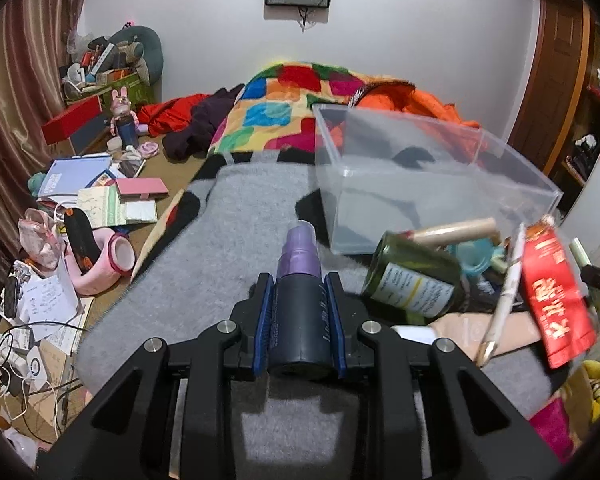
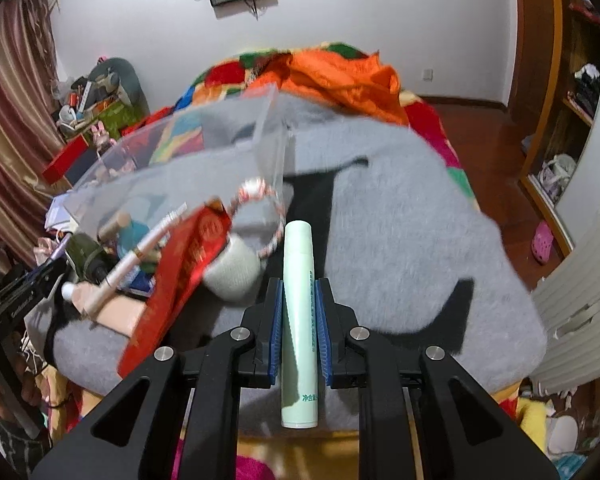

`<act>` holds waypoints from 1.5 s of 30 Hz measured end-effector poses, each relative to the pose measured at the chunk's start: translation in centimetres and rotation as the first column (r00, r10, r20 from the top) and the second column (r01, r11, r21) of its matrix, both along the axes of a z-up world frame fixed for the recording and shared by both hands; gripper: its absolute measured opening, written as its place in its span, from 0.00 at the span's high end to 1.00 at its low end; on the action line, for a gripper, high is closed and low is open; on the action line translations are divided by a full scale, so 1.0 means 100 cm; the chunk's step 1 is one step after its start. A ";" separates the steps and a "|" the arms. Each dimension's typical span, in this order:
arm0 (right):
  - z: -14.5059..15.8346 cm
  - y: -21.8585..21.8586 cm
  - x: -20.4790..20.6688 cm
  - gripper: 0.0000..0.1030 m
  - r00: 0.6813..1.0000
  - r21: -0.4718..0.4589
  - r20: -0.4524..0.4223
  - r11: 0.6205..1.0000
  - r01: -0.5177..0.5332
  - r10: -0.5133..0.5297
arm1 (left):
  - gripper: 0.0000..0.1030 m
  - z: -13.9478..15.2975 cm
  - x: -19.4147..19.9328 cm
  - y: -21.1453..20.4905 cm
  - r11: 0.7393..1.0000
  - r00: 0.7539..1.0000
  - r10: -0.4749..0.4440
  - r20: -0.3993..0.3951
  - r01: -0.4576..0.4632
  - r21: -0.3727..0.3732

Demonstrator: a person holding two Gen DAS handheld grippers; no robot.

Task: Organize objects
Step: 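Carry both items into the clear box and open both tools to release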

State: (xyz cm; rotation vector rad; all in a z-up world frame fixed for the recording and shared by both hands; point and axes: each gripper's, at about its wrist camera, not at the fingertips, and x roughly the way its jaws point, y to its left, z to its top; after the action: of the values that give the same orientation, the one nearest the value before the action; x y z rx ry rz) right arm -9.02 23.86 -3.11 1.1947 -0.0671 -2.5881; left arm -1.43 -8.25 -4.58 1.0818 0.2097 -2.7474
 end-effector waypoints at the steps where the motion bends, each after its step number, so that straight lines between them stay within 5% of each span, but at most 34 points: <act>1: 0.006 0.000 0.000 0.86 1.000 -0.009 -0.021 1.000 0.002 -0.002 | 0.75 0.005 0.001 0.000 1.000 1.000 0.000 -0.012 0.000 0.003; 11: 0.056 -0.017 -0.018 0.86 0.984 -0.053 -0.173 0.997 -0.058 0.048 | 0.75 0.049 -0.010 0.009 0.998 0.993 -0.057 -0.106 0.058 0.004; 21: 0.077 -0.056 -0.058 0.86 0.968 -0.022 -0.226 0.993 -0.120 0.111 | 0.75 0.067 -0.052 0.018 0.987 0.983 -0.151 -0.100 0.156 0.046; 36: 0.045 -0.108 -0.121 0.86 0.971 0.152 -0.156 0.976 -0.159 0.182 | 0.75 0.044 -0.124 0.029 0.976 0.976 -0.214 0.045 0.212 0.037; 45: 0.011 -0.130 -0.125 0.86 0.961 0.238 -0.064 0.939 -0.249 0.271 | 0.75 0.020 -0.144 0.041 0.966 0.957 -0.260 0.129 0.259 0.022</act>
State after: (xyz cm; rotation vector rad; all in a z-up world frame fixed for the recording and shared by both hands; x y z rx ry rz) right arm -21.51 10.88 -2.00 1.0662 0.3930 -2.4598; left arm -15.86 -4.10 -2.55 1.3753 0.0587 -2.8860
